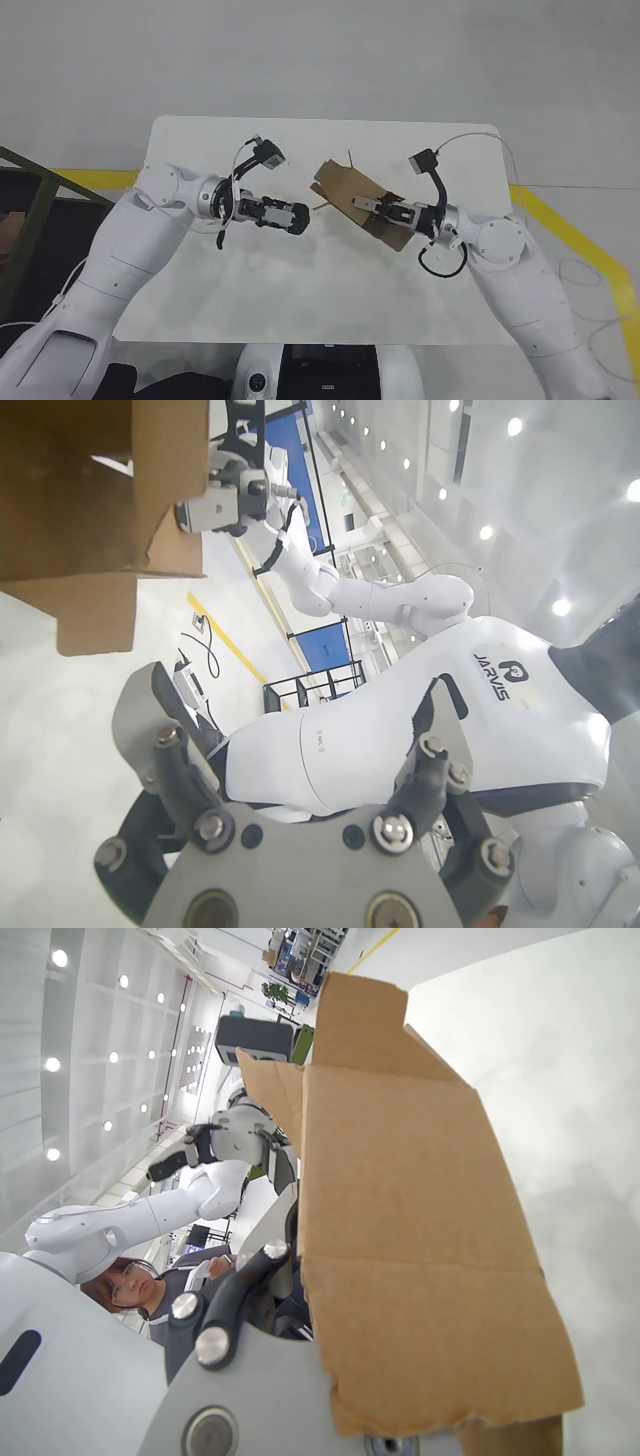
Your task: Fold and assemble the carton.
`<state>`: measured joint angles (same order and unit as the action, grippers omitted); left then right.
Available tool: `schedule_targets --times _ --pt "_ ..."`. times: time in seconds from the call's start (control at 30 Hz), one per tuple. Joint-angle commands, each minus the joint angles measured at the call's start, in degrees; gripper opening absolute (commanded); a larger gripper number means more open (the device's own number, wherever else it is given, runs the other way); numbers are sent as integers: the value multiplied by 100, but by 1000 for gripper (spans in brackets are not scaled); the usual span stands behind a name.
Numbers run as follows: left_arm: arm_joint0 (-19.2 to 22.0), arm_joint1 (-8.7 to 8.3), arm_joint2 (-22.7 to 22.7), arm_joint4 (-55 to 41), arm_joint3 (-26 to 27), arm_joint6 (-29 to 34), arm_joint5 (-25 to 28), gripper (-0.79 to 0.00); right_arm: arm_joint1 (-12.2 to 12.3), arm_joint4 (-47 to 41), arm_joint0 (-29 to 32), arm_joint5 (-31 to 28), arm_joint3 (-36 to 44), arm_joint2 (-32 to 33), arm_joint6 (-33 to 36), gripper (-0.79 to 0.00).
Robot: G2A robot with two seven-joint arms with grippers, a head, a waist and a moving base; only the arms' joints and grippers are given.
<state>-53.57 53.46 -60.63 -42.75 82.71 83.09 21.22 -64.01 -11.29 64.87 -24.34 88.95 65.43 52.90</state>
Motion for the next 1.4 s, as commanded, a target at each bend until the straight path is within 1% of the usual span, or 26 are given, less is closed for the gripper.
schedule_targets --times 0.0,0.13,0.27,0.57,0.7,0.87,1.17,1.37 --pt "-50 -22 -106 -25 13 -28 27 0 11 21 -9 -112 -34 3 136 -785" --pt "-129 -47 -221 -30 50 -55 53 0 26 47 -20 -278 -64 -13 319 -785" --pt "-154 -52 -238 58 67 -77 75 0 37 44 -14 -423 11 -53 461 -785" --pt "-89 -25 -191 287 -106 -253 251 0 86 14 106 -683 397 -53 704 -785" --pt "-108 -36 -311 387 -253 -448 446 0 106 -51 150 -702 502 -44 762 -785" --pt "-149 -46 -399 391 -367 -490 487 0 130 -218 188 -754 618 -37 881 -785" --pt "-62 25 -180 394 -256 -422 420 0 155 -457 222 -755 779 -75 949 -785" --pt "-13 80 -4 82 -40 -225 223 0 147 -542 185 -679 742 -178 902 -785"
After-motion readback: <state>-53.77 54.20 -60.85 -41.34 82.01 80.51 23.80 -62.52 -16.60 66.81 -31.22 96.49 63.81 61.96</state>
